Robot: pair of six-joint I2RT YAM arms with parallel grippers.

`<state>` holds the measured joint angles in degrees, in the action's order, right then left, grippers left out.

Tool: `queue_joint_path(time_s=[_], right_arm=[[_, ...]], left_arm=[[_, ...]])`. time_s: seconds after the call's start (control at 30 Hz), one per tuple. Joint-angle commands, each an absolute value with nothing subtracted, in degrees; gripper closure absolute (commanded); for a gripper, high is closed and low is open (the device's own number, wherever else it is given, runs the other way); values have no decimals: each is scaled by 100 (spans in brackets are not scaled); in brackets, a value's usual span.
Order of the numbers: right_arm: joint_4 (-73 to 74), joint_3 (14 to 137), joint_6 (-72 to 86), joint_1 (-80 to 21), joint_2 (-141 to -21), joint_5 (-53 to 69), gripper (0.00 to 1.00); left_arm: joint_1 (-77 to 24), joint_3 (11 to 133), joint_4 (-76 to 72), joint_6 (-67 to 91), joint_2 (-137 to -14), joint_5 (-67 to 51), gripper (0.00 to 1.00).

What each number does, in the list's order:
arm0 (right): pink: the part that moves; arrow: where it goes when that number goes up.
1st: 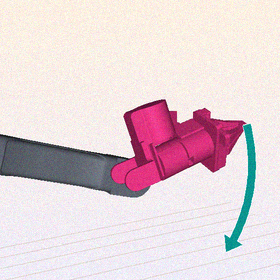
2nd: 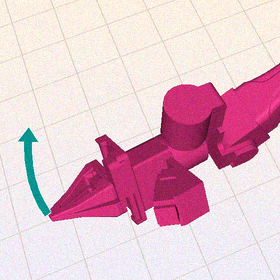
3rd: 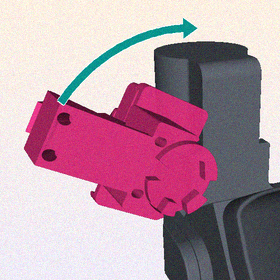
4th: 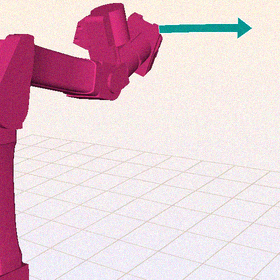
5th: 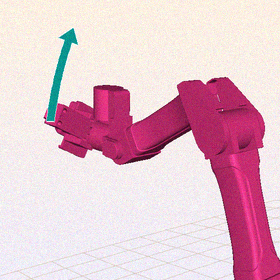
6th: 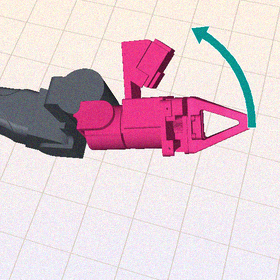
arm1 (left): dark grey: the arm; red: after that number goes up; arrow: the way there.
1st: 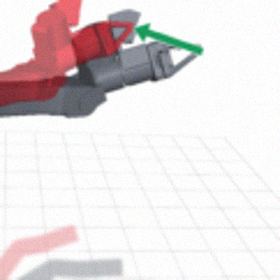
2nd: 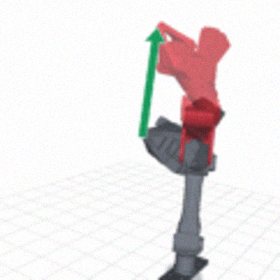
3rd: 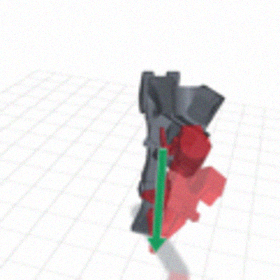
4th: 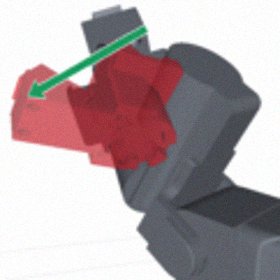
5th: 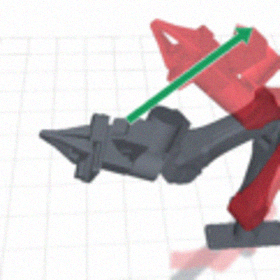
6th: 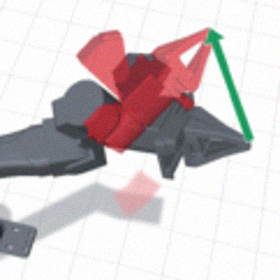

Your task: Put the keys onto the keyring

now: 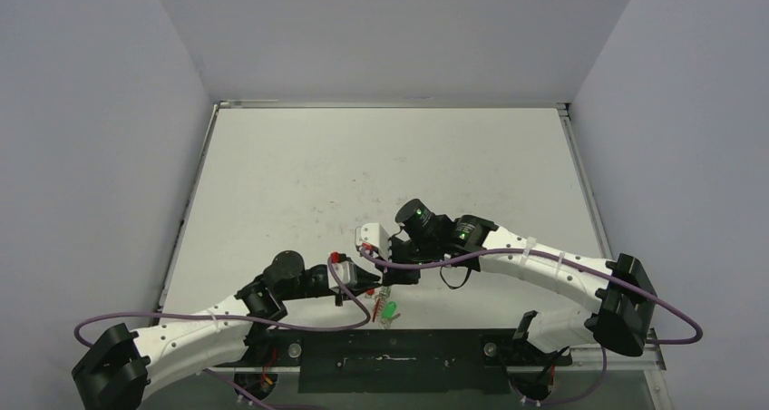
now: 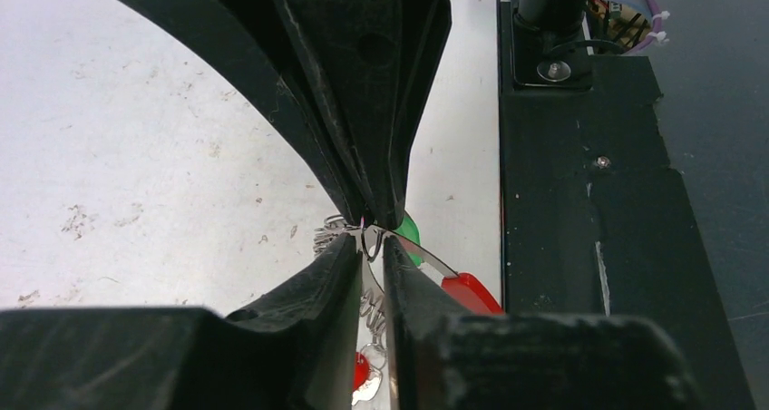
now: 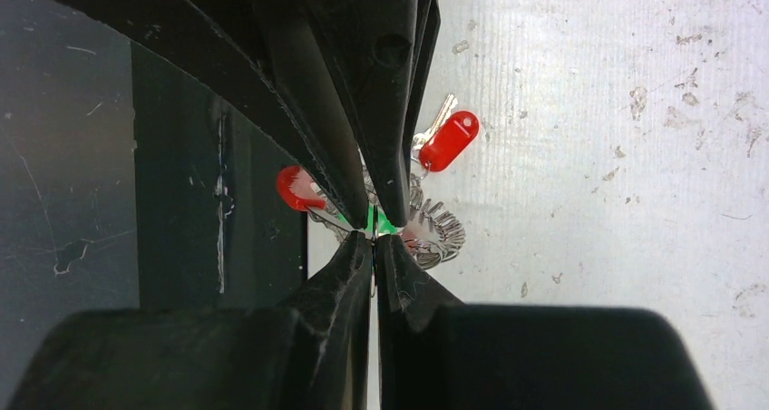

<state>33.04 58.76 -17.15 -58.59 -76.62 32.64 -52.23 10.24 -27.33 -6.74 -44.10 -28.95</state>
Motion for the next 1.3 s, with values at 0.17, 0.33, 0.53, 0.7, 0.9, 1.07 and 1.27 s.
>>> queue_joint_path(time_s=[0.17, 0.33, 0.53, 0.7, 0.9, 1.07, 1.27], right_arm=[[3080, 6074, -1703, -5933, -7670, 3278, 100], [2999, 6014, -1757, -5933, -7603, 3301, 100], [2938, 5999, -1751, -5935, -7599, 3364, 100], [2918, 5979, -1764, -5934, -7605, 3366, 100], [2640, 5729, -1717, -5858, -7364, 3192, 73], [1776, 5074, -1621, -5609, -6654, 3234, 42], [878, 4228, -2029, -5533, -5871, 3863, 42]], left_arm=[[-5287, 1317, -3104, -791, -4627, -2938, 100], [-5290, 1351, -3118, -804, -4665, -2914, 96], [-5352, 1375, -3233, -800, -4732, -2831, 89], [-5387, 1398, -3228, -815, -4835, -2836, 98], [-5392, 1258, -3238, -780, -4667, -2747, 100], [-5403, 933, -3567, -661, -4290, -2555, 100], [-5421, 536, -4288, -591, -3944, -2618, 100]])
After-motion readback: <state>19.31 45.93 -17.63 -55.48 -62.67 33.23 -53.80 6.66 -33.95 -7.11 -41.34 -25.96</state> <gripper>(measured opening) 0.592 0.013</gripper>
